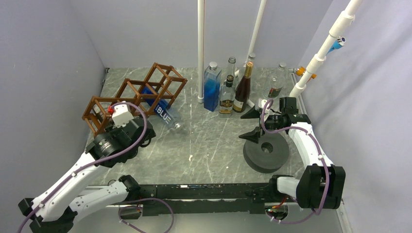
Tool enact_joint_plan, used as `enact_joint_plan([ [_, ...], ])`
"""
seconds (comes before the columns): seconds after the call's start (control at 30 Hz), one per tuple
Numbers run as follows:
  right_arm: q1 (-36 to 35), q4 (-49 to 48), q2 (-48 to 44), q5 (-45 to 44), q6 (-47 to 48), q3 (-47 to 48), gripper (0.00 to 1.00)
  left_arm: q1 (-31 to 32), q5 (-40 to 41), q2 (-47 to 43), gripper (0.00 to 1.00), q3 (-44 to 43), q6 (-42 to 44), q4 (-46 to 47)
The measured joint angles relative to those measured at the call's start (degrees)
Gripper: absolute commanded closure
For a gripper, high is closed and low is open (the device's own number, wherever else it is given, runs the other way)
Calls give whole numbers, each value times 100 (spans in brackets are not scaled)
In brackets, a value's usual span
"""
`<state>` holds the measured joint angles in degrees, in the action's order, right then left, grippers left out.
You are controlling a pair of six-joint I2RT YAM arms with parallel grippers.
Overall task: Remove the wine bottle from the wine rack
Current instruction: Pick up the wine bottle from the wine rack.
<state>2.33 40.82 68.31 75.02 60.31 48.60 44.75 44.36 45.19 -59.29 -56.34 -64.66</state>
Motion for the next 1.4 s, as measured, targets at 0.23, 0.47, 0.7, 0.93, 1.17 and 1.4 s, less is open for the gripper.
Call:
enact_joint_plan([
  [0.23, 0, 44, 0, 0, 33, -2, 0, -7, 678, 640, 1, -144, -1132, -1202],
  [0.47, 0, 96, 0, 0, 74, -2, 0, -216, 1167, 782, 3, -90, -1646, -1613],
  [0.7, 0, 133, 0, 0, 107, -2, 0, -1003, 1119, 520, 6, 487, -1003, -778],
  [0.93, 0, 160, 0, 0, 127, -2, 0, -1912, 579, 251, 9, 1108, -153, 245],
  [1.17, 0, 170, 0, 0, 153, -2, 0, -2811, -120, 243, 15, 1534, 529, 1082],
  [1.4, 0, 186, 0, 0, 168, -2, 0, -3405, -634, 299, 20, 1729, 1084, 1762],
])
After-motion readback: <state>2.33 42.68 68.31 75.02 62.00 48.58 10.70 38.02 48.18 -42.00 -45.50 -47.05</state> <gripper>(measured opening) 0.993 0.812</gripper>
